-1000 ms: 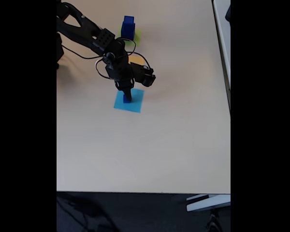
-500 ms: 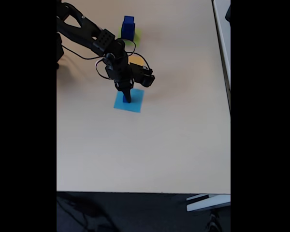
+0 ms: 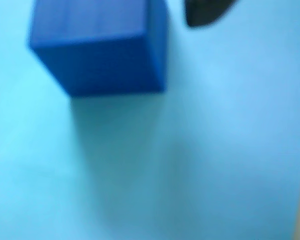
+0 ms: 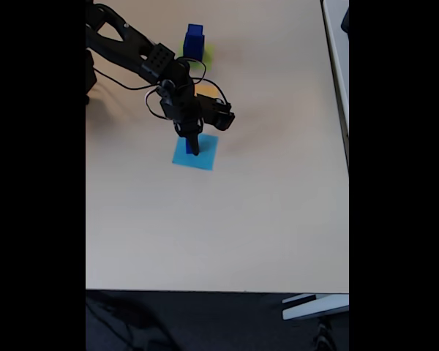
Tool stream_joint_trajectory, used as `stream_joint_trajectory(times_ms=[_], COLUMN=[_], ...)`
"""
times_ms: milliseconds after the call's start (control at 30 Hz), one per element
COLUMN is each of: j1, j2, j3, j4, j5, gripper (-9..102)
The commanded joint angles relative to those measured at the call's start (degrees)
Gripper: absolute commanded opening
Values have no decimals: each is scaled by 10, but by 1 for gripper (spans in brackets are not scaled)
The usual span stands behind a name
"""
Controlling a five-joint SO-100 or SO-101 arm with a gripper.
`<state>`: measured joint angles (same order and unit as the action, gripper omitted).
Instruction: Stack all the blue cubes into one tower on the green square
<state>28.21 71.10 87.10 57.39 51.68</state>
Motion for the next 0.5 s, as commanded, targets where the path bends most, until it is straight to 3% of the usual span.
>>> stream_joint_trajectory(times_ms=[0,467], j1=[0,9], j2=[26,19], j3=[-2,18], j4=[3,-3], j5=[1,6], gripper=[20,16])
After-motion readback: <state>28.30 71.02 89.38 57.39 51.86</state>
